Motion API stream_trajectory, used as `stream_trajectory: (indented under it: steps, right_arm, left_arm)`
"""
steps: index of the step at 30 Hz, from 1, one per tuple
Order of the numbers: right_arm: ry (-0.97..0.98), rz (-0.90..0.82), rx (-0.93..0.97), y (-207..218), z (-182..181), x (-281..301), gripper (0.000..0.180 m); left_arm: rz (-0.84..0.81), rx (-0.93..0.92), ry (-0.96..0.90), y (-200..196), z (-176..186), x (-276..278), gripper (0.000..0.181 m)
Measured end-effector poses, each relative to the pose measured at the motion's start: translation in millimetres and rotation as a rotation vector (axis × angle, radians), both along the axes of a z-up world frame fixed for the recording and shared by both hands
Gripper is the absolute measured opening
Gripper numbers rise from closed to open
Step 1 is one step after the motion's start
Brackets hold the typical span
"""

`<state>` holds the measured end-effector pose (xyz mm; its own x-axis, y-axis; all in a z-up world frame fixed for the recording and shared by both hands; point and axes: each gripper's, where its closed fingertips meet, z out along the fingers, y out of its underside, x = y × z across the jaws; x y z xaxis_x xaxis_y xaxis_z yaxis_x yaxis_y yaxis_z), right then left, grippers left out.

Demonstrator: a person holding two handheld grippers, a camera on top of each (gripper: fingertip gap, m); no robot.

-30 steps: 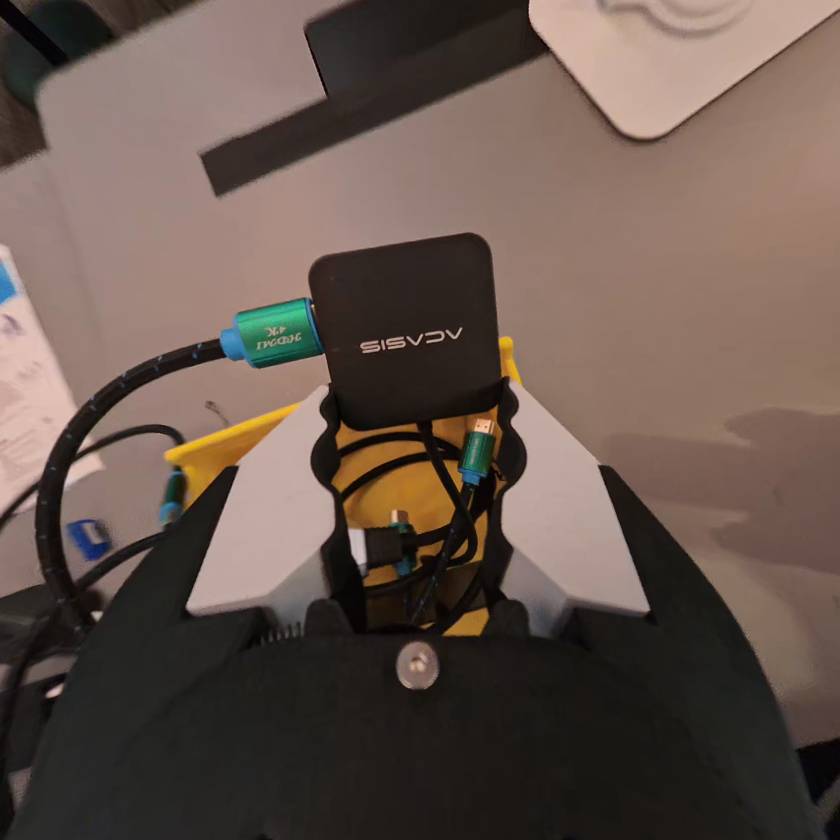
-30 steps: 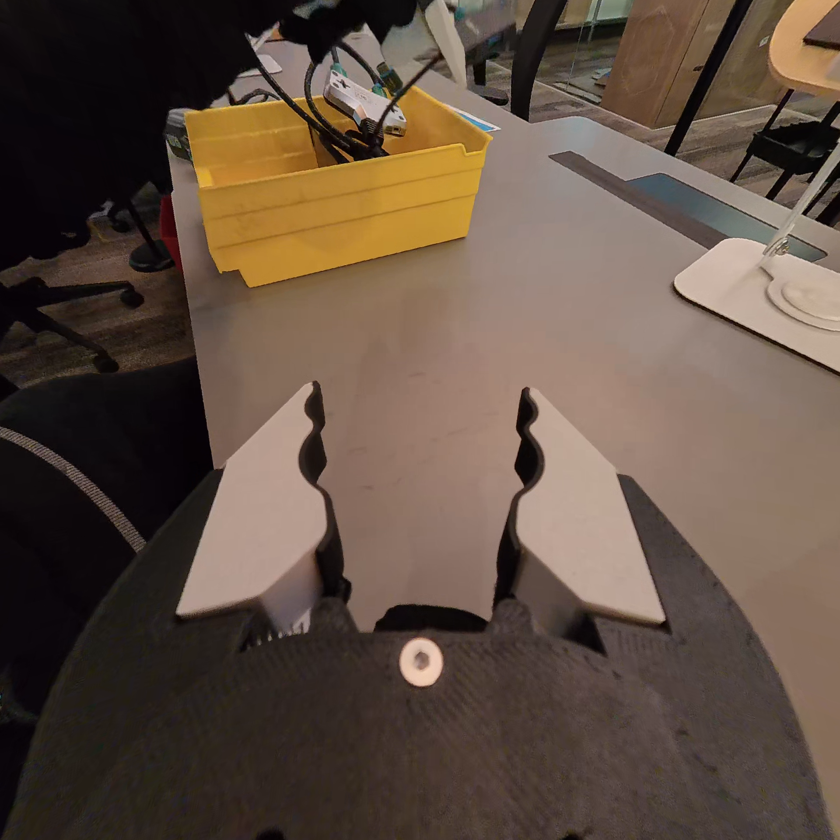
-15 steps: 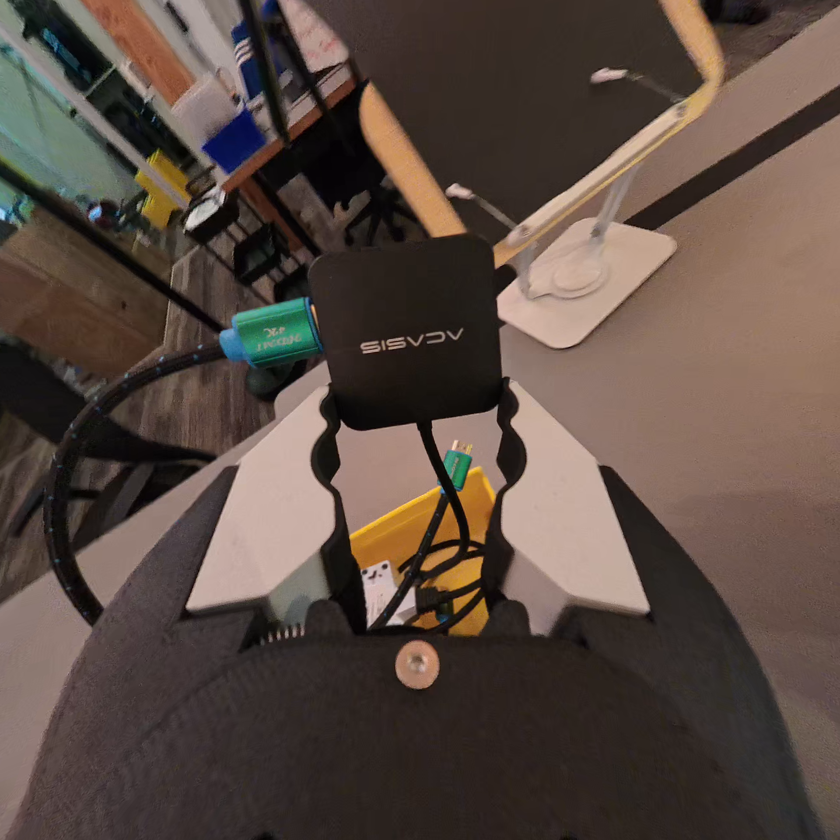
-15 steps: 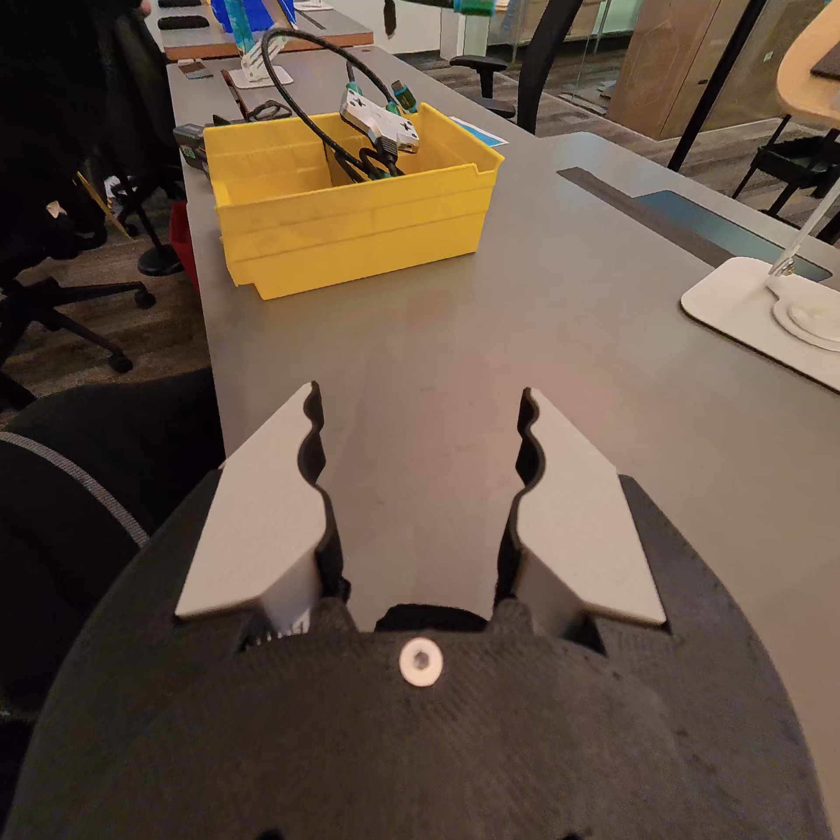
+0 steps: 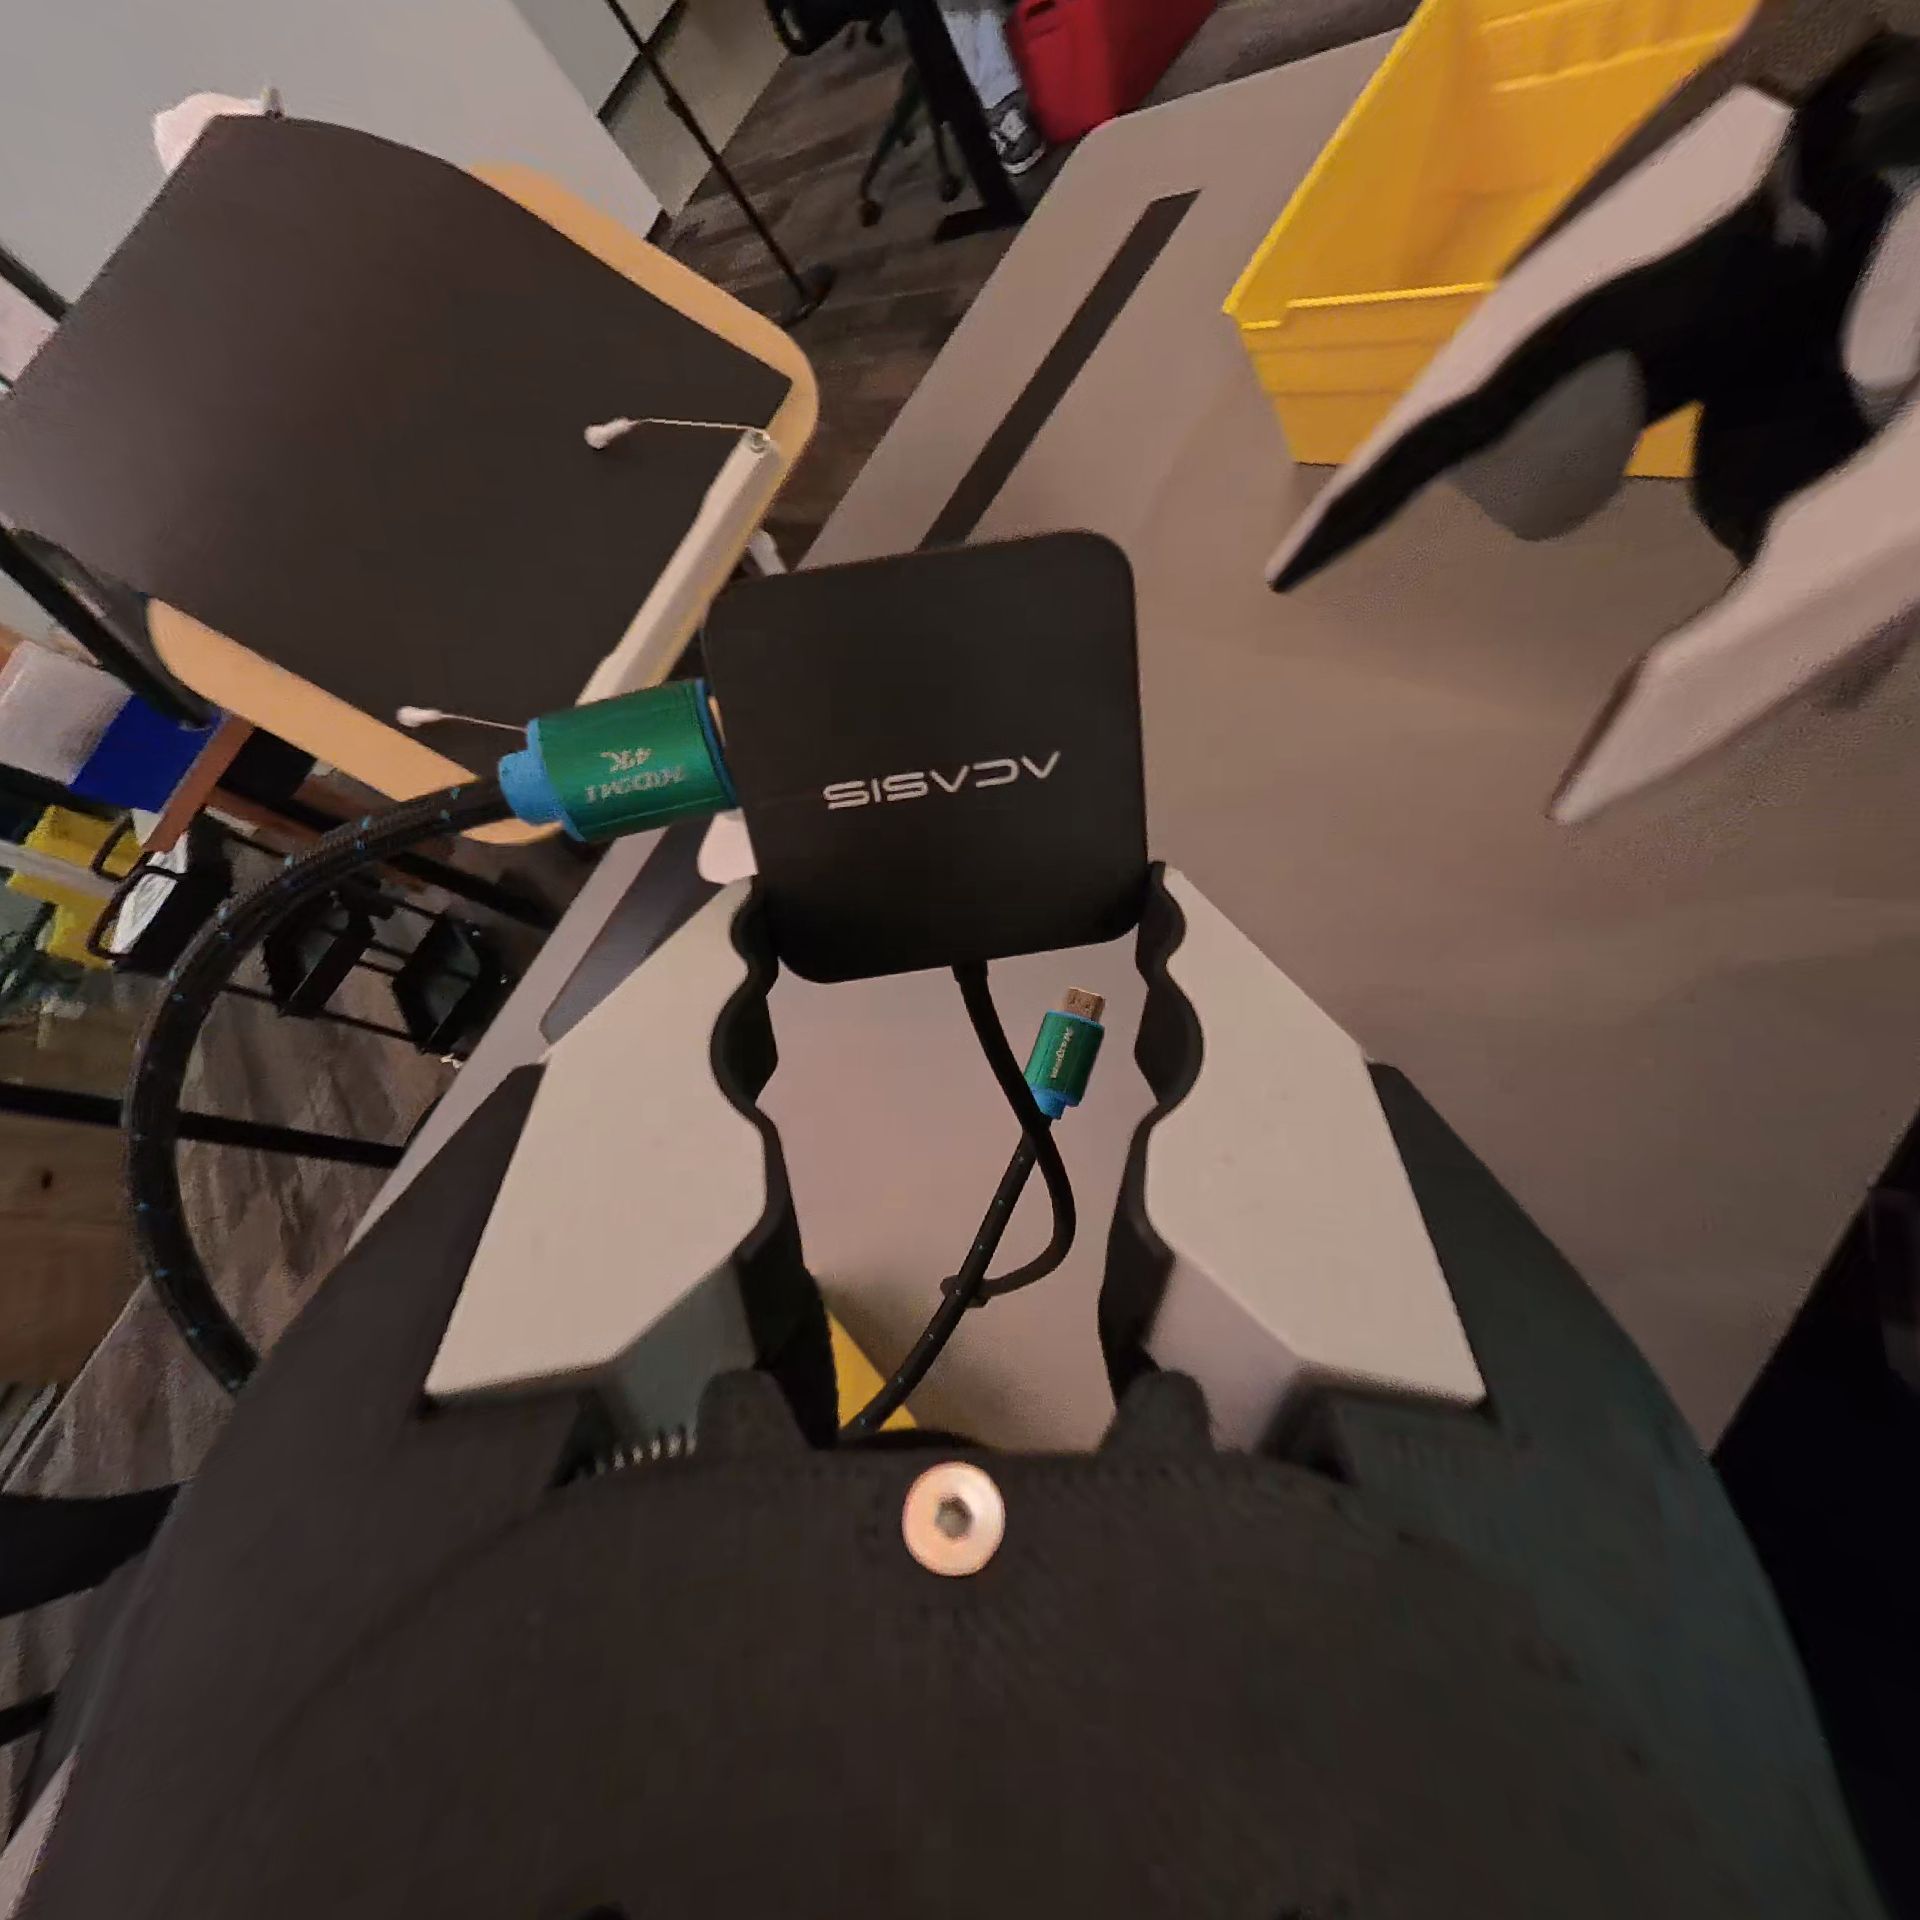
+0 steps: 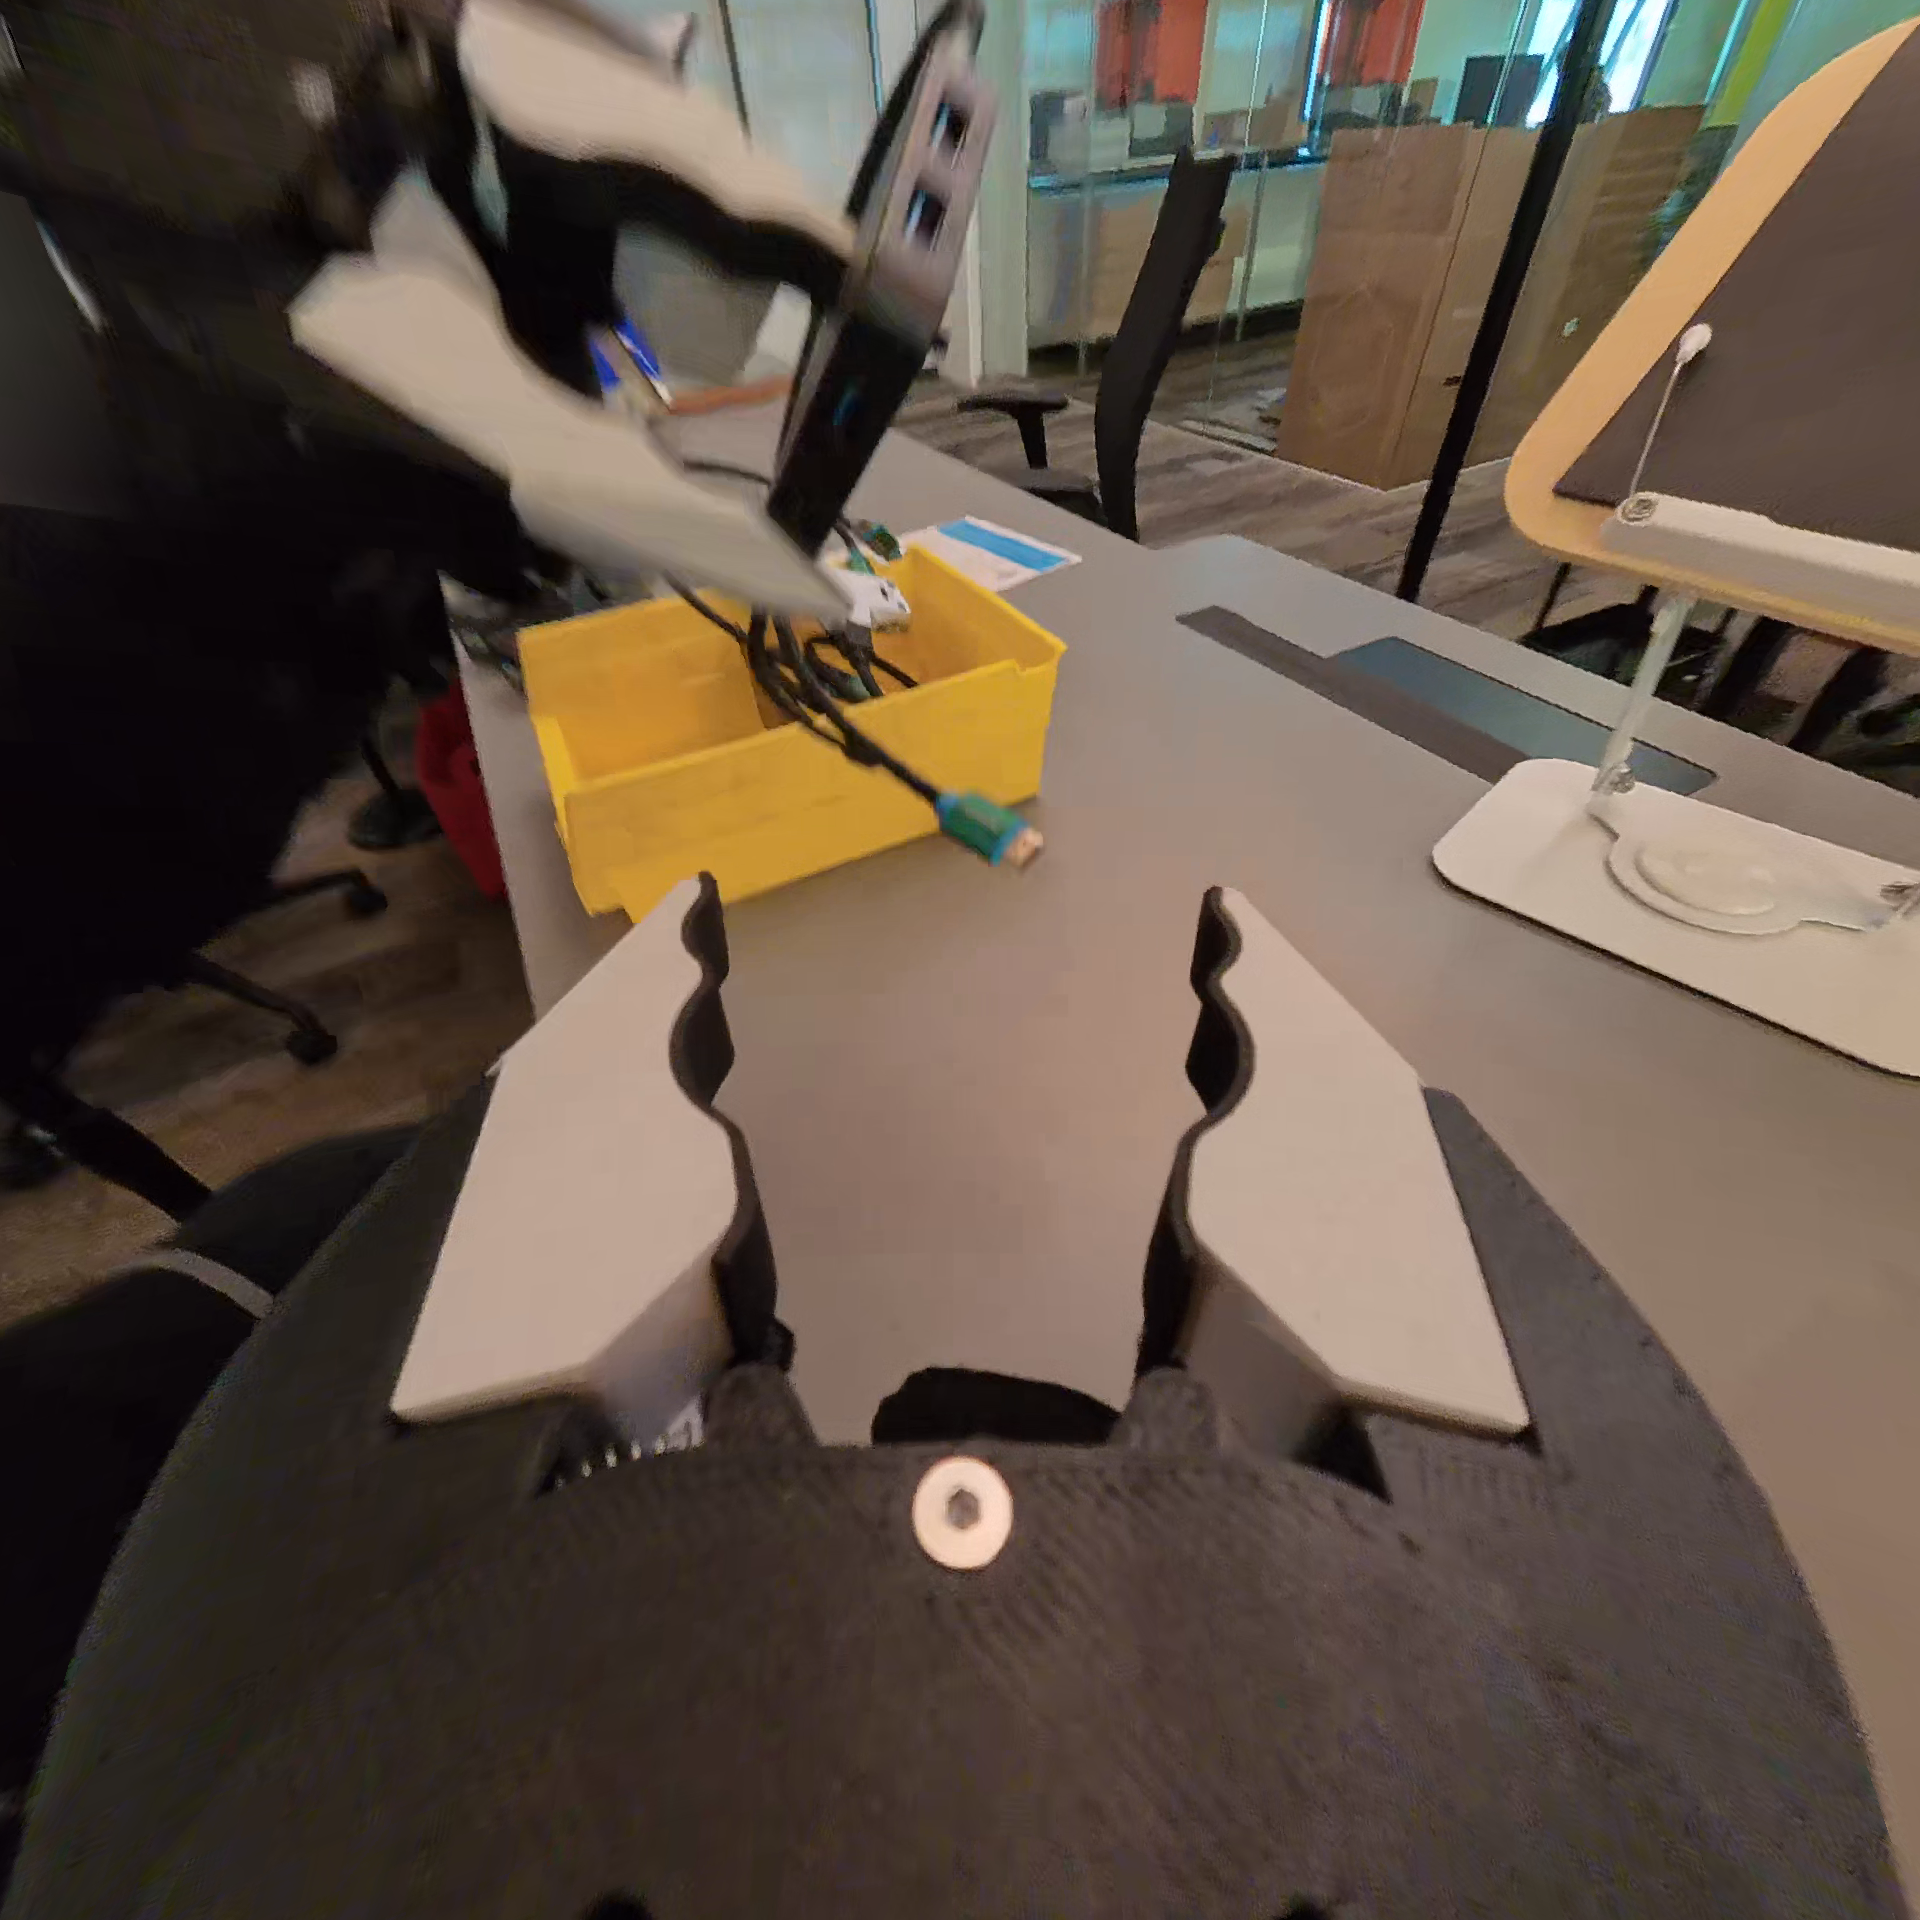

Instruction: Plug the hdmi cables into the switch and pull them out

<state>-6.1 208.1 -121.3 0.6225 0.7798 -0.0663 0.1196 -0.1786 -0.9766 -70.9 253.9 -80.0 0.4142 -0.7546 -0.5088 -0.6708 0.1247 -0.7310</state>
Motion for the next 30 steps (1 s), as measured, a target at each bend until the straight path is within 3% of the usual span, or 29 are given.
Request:
stream_trajectory:
  steps: [10,17,22,26,30]
  right_arm:
    - [0.257,0.112,-0.174,13.0,13.1,-1.9,0.088]
    - [0.189,0.19,-0.277,5.5,-23.7,-9.1,0.079]
    - [0.318,0.344,-0.413,-14.1,-39.1,-11.3,0.027]
    - [0.238,0.299,-0.412,-9.1,-63.2,-4.0,0.015]
    - [0.273,0.243,-0.373,4.2,-66.4,-2.7,0.013]
  left_arm:
    - [-0.158,-0.033,0.04,-37.7,-63.7,16.6,0.068]
    - [-0.317,-0.038,0.112,-55.8,-98.2,50.6,0.068]
    - [-0.354,0.01,0.204,-52.2,-119.7,63.6,0.068]
    - [-0.358,-0.015,0.252,-49.2,-139.0,66.7,0.068]
    - [-0.298,-0.156,0.118,-41.1,-138.6,62.1,0.063]
